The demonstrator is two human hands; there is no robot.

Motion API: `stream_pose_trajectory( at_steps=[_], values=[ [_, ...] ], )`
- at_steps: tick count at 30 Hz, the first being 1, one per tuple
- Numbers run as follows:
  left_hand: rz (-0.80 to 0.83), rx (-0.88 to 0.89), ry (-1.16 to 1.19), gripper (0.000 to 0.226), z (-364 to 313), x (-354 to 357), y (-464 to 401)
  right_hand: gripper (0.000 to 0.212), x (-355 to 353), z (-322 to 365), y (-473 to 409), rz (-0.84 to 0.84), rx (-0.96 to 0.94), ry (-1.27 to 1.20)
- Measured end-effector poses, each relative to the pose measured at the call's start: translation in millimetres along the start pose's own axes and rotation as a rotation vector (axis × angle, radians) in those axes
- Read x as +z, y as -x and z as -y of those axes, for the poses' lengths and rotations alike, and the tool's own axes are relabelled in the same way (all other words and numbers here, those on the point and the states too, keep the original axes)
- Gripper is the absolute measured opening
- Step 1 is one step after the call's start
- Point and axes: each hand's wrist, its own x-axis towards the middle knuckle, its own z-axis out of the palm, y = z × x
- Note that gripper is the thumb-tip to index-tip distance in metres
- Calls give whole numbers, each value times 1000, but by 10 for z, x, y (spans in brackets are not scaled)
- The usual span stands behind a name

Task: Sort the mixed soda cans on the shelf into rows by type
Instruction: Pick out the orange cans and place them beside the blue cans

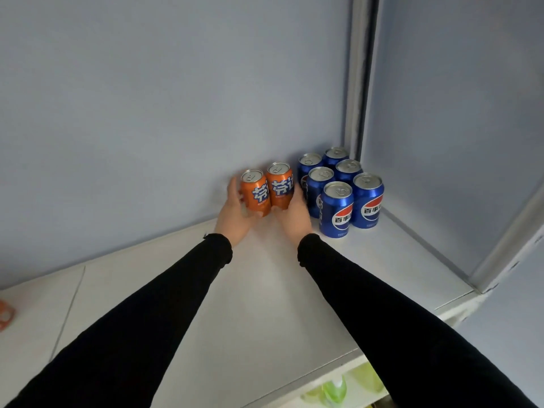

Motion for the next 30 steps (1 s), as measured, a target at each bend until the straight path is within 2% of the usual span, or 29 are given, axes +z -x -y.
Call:
stream_pose_trajectory(
  at_steps=[2, 4, 9, 13, 18, 23, 30],
  values=[
    [-34, -14, -115, 99, 41, -52, 184, 75, -46, -7, 178, 51, 28, 63],
    [-71, 0, -305, 83, 65, -153, 418, 81, -82, 2, 380, 115, 51, 235],
    [-157, 36, -619, 47, 113, -540, 1172, 60, 3, 201, 871, 426, -207, 507],
    [-260, -34, -699, 42, 209, -896, 1769, 54, 247, 390, 1205, 576, -363, 640],
    [-357, -121, -728, 43, 328, -1432, 2436, 53, 784, 688, 1706, 673, -509, 619],
    [-420, -168, -717, 42, 584, -2214, 3077, 51, 1575, 1080, 2293, 699, -607, 524],
    [-446, -196, -697, 45, 1055, -3360, 3841, 54, 2702, 1555, 2944, 668, -532, 391]
  ],
)
